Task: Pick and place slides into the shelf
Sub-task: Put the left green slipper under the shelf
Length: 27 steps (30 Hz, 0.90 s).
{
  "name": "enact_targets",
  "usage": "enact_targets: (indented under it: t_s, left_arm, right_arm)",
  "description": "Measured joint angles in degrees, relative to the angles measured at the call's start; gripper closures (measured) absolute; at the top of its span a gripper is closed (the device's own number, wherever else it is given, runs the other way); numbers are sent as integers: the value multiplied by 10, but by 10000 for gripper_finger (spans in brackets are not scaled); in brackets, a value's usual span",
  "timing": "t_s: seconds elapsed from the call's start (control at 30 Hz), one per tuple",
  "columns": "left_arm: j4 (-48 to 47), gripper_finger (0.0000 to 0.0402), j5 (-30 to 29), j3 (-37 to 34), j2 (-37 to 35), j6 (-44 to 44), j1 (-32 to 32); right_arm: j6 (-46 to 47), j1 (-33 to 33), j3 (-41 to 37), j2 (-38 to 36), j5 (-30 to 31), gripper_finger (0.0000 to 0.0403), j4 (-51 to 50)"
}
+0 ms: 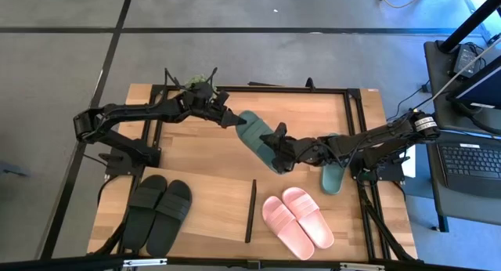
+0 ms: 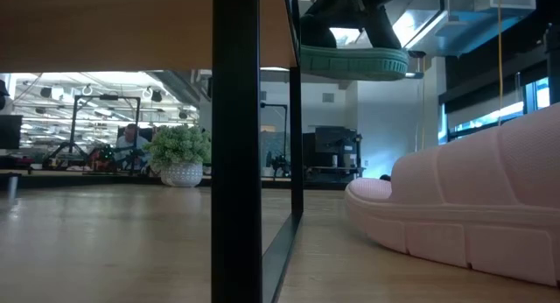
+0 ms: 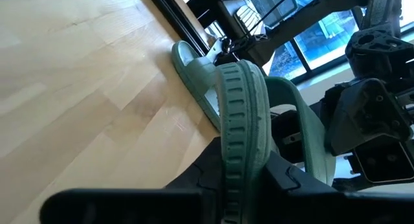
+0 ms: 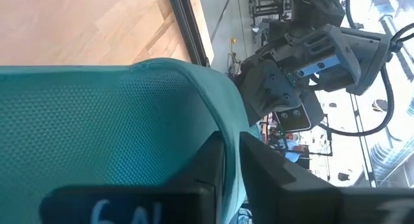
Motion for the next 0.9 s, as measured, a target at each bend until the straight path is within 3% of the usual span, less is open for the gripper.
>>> enact_targets:
  t_s: [0.33,0.5,0.67,0.9]
  left_arm:
    - [-2,366,7,0,0,7,2]
    - [-2,360,23,0,0,12,13]
    - [-2,366,72,-1,0,12,40]
    - [-15,364,186,-1,0,12,89]
  right_arm:
    - [53,0,0,0,5,288,-4]
    - [130,4,0,0,72,271,-17]
    - [186,4,0,0,95,272,-74]
    - [256,4,0,0,95,273,-132]
